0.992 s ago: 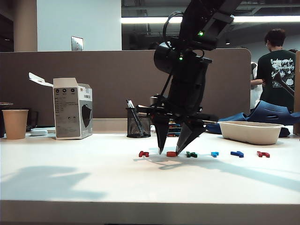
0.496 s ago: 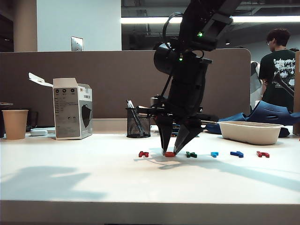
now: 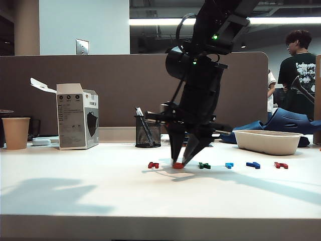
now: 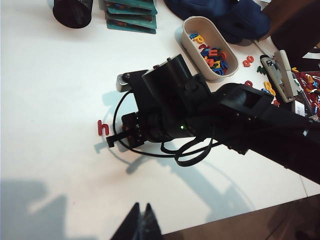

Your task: Select the appropriate letters from the row of letter magnets placed on the table to arrange into the word "sky".

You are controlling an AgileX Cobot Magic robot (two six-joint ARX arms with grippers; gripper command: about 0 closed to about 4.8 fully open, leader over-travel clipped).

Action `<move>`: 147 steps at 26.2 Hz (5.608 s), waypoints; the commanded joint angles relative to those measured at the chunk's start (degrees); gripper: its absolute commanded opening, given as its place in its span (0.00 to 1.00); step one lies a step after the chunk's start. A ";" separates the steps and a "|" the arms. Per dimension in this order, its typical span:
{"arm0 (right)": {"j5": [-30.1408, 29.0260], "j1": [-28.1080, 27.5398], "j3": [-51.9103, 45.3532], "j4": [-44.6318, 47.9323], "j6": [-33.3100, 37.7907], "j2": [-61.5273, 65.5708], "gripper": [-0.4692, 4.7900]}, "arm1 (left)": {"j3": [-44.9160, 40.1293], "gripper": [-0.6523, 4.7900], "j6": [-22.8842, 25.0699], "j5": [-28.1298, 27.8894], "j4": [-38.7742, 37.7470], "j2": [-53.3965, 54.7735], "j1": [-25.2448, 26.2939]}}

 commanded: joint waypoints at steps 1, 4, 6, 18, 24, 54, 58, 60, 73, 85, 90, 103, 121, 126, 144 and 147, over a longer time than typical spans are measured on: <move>-1.53 0.28 -0.68 -5.88 1.77 1.03 0.23 | 0.13 0.11 0.07 -0.20 0.37 -0.13 0.02; -1.57 0.33 -0.68 -8.59 2.67 1.03 0.23 | 0.13 0.11 0.07 -0.20 0.37 -0.13 0.02; -1.57 0.31 -0.70 -11.13 2.78 1.03 0.23 | 0.13 0.11 0.07 -0.20 0.37 -0.13 0.02; -0.07 1.66 -2.49 -19.54 3.39 -1.25 0.24 | 0.13 0.11 0.07 -0.20 0.35 -0.13 0.02; 2.21 5.79 -5.11 -19.56 7.19 -3.17 0.27 | 0.13 0.11 0.07 -0.20 0.37 -0.13 0.02; 6.19 6.38 -4.94 -17.33 8.50 -11.65 0.54 | 0.13 0.11 0.07 -0.20 0.37 -0.15 0.00; 7.56 4.83 -4.94 -11.45 7.78 -11.54 0.54 | 0.13 0.11 0.04 -0.20 0.37 -0.13 0.00; 7.67 3.63 -4.94 -7.54 7.21 -11.47 0.54 | 0.13 0.11 0.07 -0.17 0.37 -0.13 0.00; 4.61 -3.76 -4.85 -1.64 5.70 -7.50 0.53 | 0.13 0.11 0.07 -0.20 0.37 -0.13 0.02; 3.56 -3.72 -0.94 -2.67 5.53 -1.68 0.52 | 0.13 0.11 0.07 -0.20 0.35 -0.13 0.00; 3.67 -3.65 -0.98 -4.20 4.94 -1.31 0.50 | 0.13 0.11 0.07 -0.20 0.35 -0.13 0.02; 5.03 -2.67 -1.03 -10.21 2.47 1.20 0.34 | 0.13 0.11 0.04 -0.20 0.35 -0.13 0.02; 4.76 -2.67 -1.03 -15.65 2.51 1.31 0.23 | 0.13 0.11 0.07 -0.20 0.37 -0.13 0.02; 4.63 -2.67 -1.07 -19.56 1.84 1.27 0.23 | 0.13 0.11 0.07 -0.20 0.37 -0.13 0.02; 4.76 -2.64 -15.63 -18.27 2.58 -8.02 0.23 | 0.13 0.11 0.07 -0.20 0.37 -0.13 0.02; 4.59 -2.60 -18.49 -17.33 3.02 -10.05 0.23 | 0.13 0.11 0.07 -0.20 0.37 -0.15 0.02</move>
